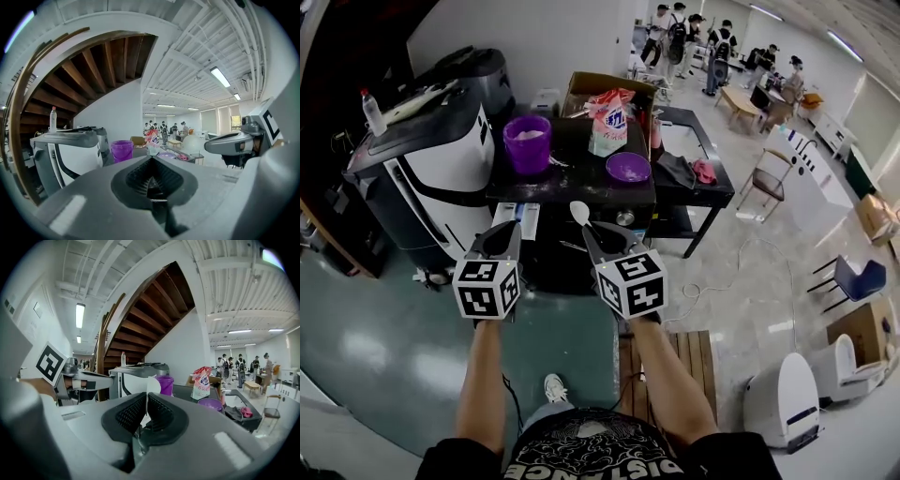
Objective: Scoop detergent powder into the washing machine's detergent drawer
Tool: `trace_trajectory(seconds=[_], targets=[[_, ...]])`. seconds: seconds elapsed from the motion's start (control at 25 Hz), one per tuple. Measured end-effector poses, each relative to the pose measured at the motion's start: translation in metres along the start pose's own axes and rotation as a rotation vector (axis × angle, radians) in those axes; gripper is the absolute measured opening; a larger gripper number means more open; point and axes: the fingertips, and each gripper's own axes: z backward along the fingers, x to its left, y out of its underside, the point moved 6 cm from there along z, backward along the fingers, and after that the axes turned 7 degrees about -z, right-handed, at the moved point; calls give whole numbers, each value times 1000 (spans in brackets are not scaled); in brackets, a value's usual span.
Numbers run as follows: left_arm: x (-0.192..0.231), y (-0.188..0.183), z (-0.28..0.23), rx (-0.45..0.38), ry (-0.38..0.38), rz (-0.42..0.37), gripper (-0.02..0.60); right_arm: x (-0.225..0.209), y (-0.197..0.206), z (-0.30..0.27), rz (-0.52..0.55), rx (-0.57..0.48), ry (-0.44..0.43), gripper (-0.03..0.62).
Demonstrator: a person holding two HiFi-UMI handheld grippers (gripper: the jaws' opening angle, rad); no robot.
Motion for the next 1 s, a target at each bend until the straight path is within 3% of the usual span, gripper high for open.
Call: trace_trajectory(seconds=[1.0], targets=[[98, -12, -87, -33, 180, -15, 2, 8, -34, -106, -5, 7, 161, 37]])
